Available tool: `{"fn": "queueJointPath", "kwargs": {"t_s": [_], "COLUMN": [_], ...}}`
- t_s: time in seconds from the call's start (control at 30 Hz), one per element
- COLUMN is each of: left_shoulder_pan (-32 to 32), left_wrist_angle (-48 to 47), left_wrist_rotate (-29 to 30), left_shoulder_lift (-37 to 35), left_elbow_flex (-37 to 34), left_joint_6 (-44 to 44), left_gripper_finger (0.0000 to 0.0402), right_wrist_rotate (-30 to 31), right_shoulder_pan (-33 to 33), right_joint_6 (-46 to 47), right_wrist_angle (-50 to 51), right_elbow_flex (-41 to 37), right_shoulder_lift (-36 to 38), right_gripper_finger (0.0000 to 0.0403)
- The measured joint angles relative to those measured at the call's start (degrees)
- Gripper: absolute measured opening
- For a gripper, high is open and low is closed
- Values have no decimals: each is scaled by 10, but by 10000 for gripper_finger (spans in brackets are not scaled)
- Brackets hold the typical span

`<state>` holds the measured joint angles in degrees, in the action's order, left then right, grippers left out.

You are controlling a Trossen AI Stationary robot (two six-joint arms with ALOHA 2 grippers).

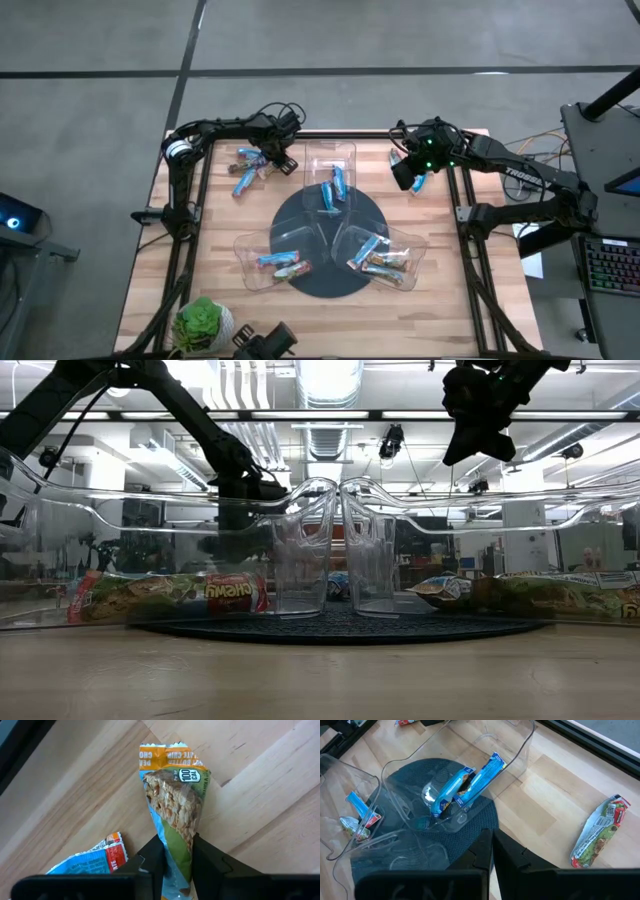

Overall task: Pick and place Granola Bars by type
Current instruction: Put the yellow granola bar into the right transparent bin

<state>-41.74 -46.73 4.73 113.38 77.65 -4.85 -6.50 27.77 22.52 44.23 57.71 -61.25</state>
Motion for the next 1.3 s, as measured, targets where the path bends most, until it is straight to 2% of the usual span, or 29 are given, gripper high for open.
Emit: {"fn": "queueJointPath", "kwargs": {"t_s": [0.87, 1.3], "left_shoulder_pan": [0, 1], "left_wrist_angle": [-127, -254], "left_wrist_rotate": [8, 8], "left_shoulder_lift": [1, -1], "left_elbow_flex": [87, 210], "left_joint_6": [14, 20], "left_gripper_finger": [62, 62], "right_wrist_rotate": [0, 0], "right_shoulder_pan": [0, 0], "right_joint_6": [-5, -7], "right_wrist_angle": [0, 0], "right_elbow_flex": [0, 0], "right_shoulder_lift": [0, 0], "right_gripper_finger": [8, 8]}}
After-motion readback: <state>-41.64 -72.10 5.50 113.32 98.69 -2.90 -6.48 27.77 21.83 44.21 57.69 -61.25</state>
